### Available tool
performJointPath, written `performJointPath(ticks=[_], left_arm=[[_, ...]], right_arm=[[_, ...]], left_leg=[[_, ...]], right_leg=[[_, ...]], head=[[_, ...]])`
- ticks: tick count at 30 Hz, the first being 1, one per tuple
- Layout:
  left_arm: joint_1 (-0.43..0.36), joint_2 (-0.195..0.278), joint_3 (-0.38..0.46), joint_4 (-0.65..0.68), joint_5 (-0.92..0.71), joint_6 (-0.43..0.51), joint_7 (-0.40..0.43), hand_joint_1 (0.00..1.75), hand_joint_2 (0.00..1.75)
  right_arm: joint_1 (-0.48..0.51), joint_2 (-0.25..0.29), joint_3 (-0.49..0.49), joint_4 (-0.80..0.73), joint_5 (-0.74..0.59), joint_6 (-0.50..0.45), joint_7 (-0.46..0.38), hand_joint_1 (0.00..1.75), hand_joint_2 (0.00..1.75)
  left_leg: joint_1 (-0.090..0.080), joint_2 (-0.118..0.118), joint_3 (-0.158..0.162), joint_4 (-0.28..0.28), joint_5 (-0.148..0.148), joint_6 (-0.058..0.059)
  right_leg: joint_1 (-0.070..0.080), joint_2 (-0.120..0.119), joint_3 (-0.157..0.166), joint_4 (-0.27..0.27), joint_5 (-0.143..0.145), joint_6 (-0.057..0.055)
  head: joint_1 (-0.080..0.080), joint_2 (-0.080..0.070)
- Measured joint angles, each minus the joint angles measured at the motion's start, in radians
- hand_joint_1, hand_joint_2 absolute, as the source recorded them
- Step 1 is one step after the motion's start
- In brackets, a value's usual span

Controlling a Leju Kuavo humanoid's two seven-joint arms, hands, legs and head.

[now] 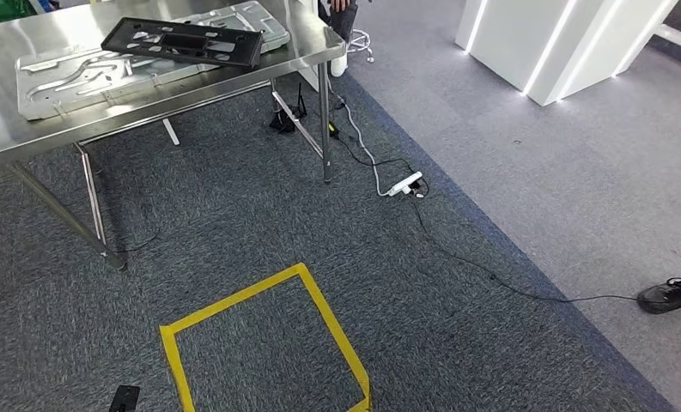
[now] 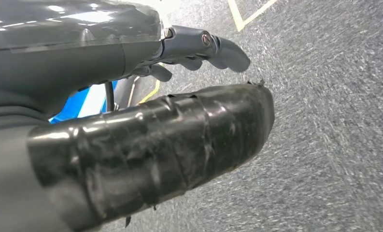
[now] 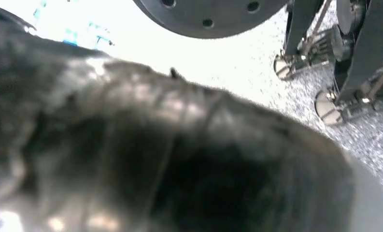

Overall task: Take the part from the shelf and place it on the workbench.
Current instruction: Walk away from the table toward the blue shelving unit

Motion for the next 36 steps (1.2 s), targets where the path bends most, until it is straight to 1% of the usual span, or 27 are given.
performJointPath(ticks=[1, 2, 4, 5, 6, 7, 8, 9, 11, 12, 13, 14, 15, 16, 18, 19, 20, 21, 22, 23, 25, 27, 29, 31, 32, 34, 36], left_arm=[[-0.001, 0.0, 0.0, 0.0, 0.0, 0.0, -0.001, 0.0, 0.0], [0.0, -0.001, 0.0, 0.001, -0.001, 0.0, -0.003, 0.0, 0.0], [0.004, -0.001, 0.0, 0.001, -0.006, 0.0, -0.015, 0.0, 0.0], [0.005, 0.0, 0.0, 0.001, -0.011, 0.0, -0.029, 0.0, 0.0], [0.004, 0.0, 0.0, 0.001, -0.015, 0.0, -0.045, 0.0, 0.0], [0.003, 0.0, 0.0, 0.001, -0.017, -0.001, -0.063, 0.0, 0.0], [0.0, 0.0, -0.001, 0.001, -0.019, -0.003, -0.081, 0.0, 0.0], [-0.002, 0.0, -0.001, 0.001, -0.021, -0.004, -0.096, 0.0, 0.0], [-0.003, 0.0, -0.004, 0.002, -0.031, -0.007, -0.109, 0.0, 0.0], [-0.004, -0.001, -0.007, 0.003, -0.039, -0.009, -0.103, 0.0, 0.0], [-0.005, -0.001, -0.01, 0.004, -0.045, -0.015, -0.089, 0.0, 0.0], [-0.007, -0.001, -0.014, 0.005, -0.048, -0.023, -0.072, 0.0, 0.0], [-0.008, -0.002, -0.016, 0.006, -0.047, -0.033, -0.058, 0.0, 0.0], [-0.009, -0.002, -0.018, 0.007, -0.043, -0.043, -0.049, 0.0, 0.0], [-0.004, -0.002, -0.019, 0.008, -0.028, -0.061, -0.055, 0.0, 0.0], [0.0, -0.001, -0.018, 0.009, -0.02, -0.07, -0.066, 0.0, 0.0], [0.003, 0.0, -0.018, 0.009, -0.013, -0.079, -0.077, 0.0, 0.0], [0.005, 0.002, -0.018, 0.009, -0.006, -0.085, -0.087, 0.0, 0.0], [0.006, 0.002, -0.018, 0.01, -0.002, -0.09, -0.094, 0.0, 0.0], [0.006, 0.003, -0.018, 0.01, 0.0, -0.092, -0.099, 0.0, 0.0], [0.006, 0.004, -0.018, 0.012, -0.008, -0.103, -0.106, 0.0, 0.0], [0.01, 0.009, -0.027, 0.013, -0.041, -0.127, -0.103, 0.0, 0.0], [0.01, 0.012, -0.042, 0.014, -0.069, -0.144, -0.1, 0.0, 0.0], [0.008, 0.014, -0.052, 0.014, -0.075, -0.144, -0.111, 0.0, 0.0], [0.009, 0.014, -0.056, 0.014, -0.078, -0.137, -0.122, 0.0, 0.0], [0.015, 0.016, -0.066, 0.014, -0.084, -0.109, -0.155, 0.0, 0.0], [0.018, 0.019, -0.076, 0.014, -0.084, -0.068, -0.2, 0.0, 0.0]], right_arm=[[0.0, 0.0, 0.0, 0.001, -0.001, 0.0, 0.001, 0.0, 0.0], [-0.001, -0.001, 0.0, 0.001, -0.002, 0.0, 0.003, 0.0, 0.0], [-0.004, 0.0, 0.0, 0.001, -0.003, 0.004, 0.008, 0.0, 0.0], [-0.003, 0.0, 0.001, 0.001, 0.001, 0.01, 0.011, 0.0, 0.0], [-0.003, 0.001, 0.003, 0.001, 0.008, 0.019, 0.015, 0.0, 0.0], [-0.003, 0.002, 0.007, 0.002, 0.02, 0.028, 0.02, 0.0, 0.0], [-0.003, 0.002, 0.013, 0.002, 0.032, 0.034, 0.026, 0.0, 0.0], [-0.005, 0.003, 0.019, 0.001, 0.04, 0.039, 0.03, 0.0, 0.0], [-0.008, 0.002, 0.026, 0.0, 0.037, 0.052, 0.028, 0.0, 0.0], [-0.009, 0.002, 0.026, -0.001, 0.032, 0.063, 0.021, 0.0, 0.0], [-0.009, 0.0, 0.026, -0.001, 0.025, 0.075, 0.012, 0.0, 0.0], [-0.009, -0.002, 0.025, -0.001, 0.016, 0.088, 0.002, 0.0, 0.0], [-0.008, -0.004, 0.023, -0.001, 0.006, 0.101, -0.008, 0.0, 0.0], [-0.009, -0.005, 0.02, -0.001, -0.004, 0.113, -0.016, 0.0, 0.0], [-0.01, -0.007, 0.014, -0.001, -0.016, 0.129, -0.026, 0.0, 0.0], [-0.01, -0.009, 0.012, -0.001, -0.017, 0.132, -0.028, 0.0, 0.0], [-0.008, -0.011, 0.01, -0.001, -0.017, 0.132, -0.029, 0.0, 0.0], [-0.005, -0.013, 0.008, -0.001, -0.018, 0.131, -0.029, 0.0, 0.0], [-0.003, -0.014, 0.006, -0.001, -0.02, 0.128, -0.03, 0.0, 0.0], [-0.001, -0.015, 0.004, -0.001, -0.025, 0.126, -0.031, 0.0, 0.0], [-0.001, -0.015, -0.009, -0.001, -0.055, 0.124, -0.035, 0.0, 0.0], [-0.001, -0.016, -0.037, -0.001, -0.102, 0.12, -0.036, 0.0, 0.0], [0.001, -0.019, -0.069, -0.001, -0.136, 0.111, -0.03, 0.0, 0.0], [0.004, -0.025, -0.096, -0.001, -0.151, 0.102, -0.021, 0.0, 0.0], [0.005, -0.027, -0.107, -0.001, -0.158, 0.098, -0.018, 0.0, 0.0], [0.005, -0.029, -0.126, -0.001, -0.174, 0.086, -0.011, 0.0, 0.0], [0.005, -0.03, -0.149, -0.001, -0.192, 0.073, -0.002, 0.0, 0.0]], left_leg=[[0.002, 0.014, -0.009, -0.005, 0.013, 0.008], [0.003, 0.028, -0.02, -0.008, 0.024, 0.015], [-0.001, 0.056, -0.046, -0.006, 0.043, 0.023], [-0.003, 0.07, -0.06, -0.004, 0.053, 0.022], [-0.004, 0.084, -0.075, -0.001, 0.062, 0.02], [-0.005, 0.097, -0.091, 0.004, 0.07, 0.017], [-0.005, 0.109, -0.106, 0.009, 0.076, 0.013], [-0.005, 0.12, -0.118, 0.015, 0.081, 0.009], [-0.006, 0.14, -0.13, 0.028, 0.088, -0.002], [-0.005, 0.152, -0.13, 0.031, 0.092, -0.008], [-0.003, 0.166, -0.13, 0.033, 0.096, -0.016], [0.0, 0.177, -0.129, 0.032, 0.1, -0.024], [0.004, 0.169, -0.131, 0.035, 0.097, -0.033], [0.007, 0.144, -0.137, 0.05, 0.082, -0.04], [0.011, 0.072, -0.169, 0.136, 0.009, -0.049], [0.011, 0.051, -0.192, 0.204, -0.033, -0.05], [0.011, 0.042, -0.212, 0.266, -0.063, -0.051], [0.011, 0.04, -0.22, 0.303, -0.073, -0.05], [0.011, 0.039, -0.211, 0.303, -0.062, -0.049], [0.011, 0.036, -0.184, 0.264, -0.035, -0.047], [0.012, 0.007, -0.108, 0.136, 0.019, -0.041], [0.013, -0.023, -0.068, 0.059, 0.032, -0.035], [0.013, -0.018, -0.068, 0.046, 0.027, -0.03], [0.016, 0.002, -0.068, 0.036, 0.032, -0.017], [0.016, 0.014, -0.068, 0.031, 0.035, -0.009], [0.012, 0.038, -0.07, 0.028, 0.037, 0.0], [0.008, 0.063, -0.073, 0.028, 0.037, 0.001]], right_leg=[[0.0, -0.016, -0.01, 0.021, -0.028, 0.004], [-0.003, -0.039, -0.023, 0.061, -0.073, 0.006], [-0.009, -0.075, -0.052, 0.18, -0.17, 0.015], [-0.014, -0.083, -0.058, 0.236, -0.189, 0.021], [-0.019, -0.087, -0.055, 0.271, -0.184, 0.026], [-0.023, -0.092, -0.036, 0.275, -0.159, 0.03], [-0.026, -0.1, 0.001, 0.245, -0.128, 0.032], [-0.026, -0.121, 0.058, 0.181, -0.112, 0.03], [-0.019, -0.175, 0.177, 0.028, -0.132, 0.021], [-0.013, -0.193, 0.211, -0.025, -0.151, 0.014], [-0.008, -0.192, 0.221, -0.051, -0.161, 0.007], [-0.006, -0.181, 0.216, -0.059, -0.156, -0.002], [-0.006, -0.169, 0.209, -0.063, -0.147, -0.01], [-0.007, -0.157, 0.202, -0.067, -0.136, -0.019], [-0.009, -0.135, 0.185, -0.07, -0.118, -0.031], [-0.008, -0.122, 0.175, -0.067, -0.112, -0.034], [-0.006, -0.109, 0.165, -0.063, -0.107, -0.035], [-0.005, -0.095, 0.156, -0.057, -0.104, -0.035], [-0.004, -0.081, 0.148, -0.05, -0.102, -0.035], [-0.004, -0.067, 0.142, -0.042, -0.102, -0.034], [-0.004, -0.041, 0.132, -0.025, -0.104, -0.029], [-0.003, -0.017, 0.119, -0.012, -0.103, -0.019], [-0.004, 0.002, 0.107, -0.008, -0.098, -0.007], [-0.003, -0.02, 0.095, 0.01, -0.108, 0.003], [-0.002, -0.042, 0.078, 0.044, -0.129, 0.007], [-0.004, -0.08, 0.018, 0.164, -0.191, 0.012], [-0.006, -0.088, -0.036, 0.271, -0.225, 0.015]], head=[[0.002, 0.0], [0.005, 0.0], [0.008, 0.0], [0.007, 0.0], [0.007, 0.0], [0.007, 0.0], [0.007, 0.0], [0.007, 0.0], [0.006, 0.0], [0.006, 0.0], [0.006, 0.0], [0.006, 0.0], [0.006, 0.0], [0.005, 0.0], [0.005, 0.0], [0.004, 0.0], [0.004, 0.0], [0.004, 0.0], [0.004, 0.0], [0.005, 0.0], [0.005, 0.0], [0.004, 0.0], [0.003, 0.0], [0.005, 0.0], [0.007, 0.0], [0.01, 0.0], [0.01, 0.0]])
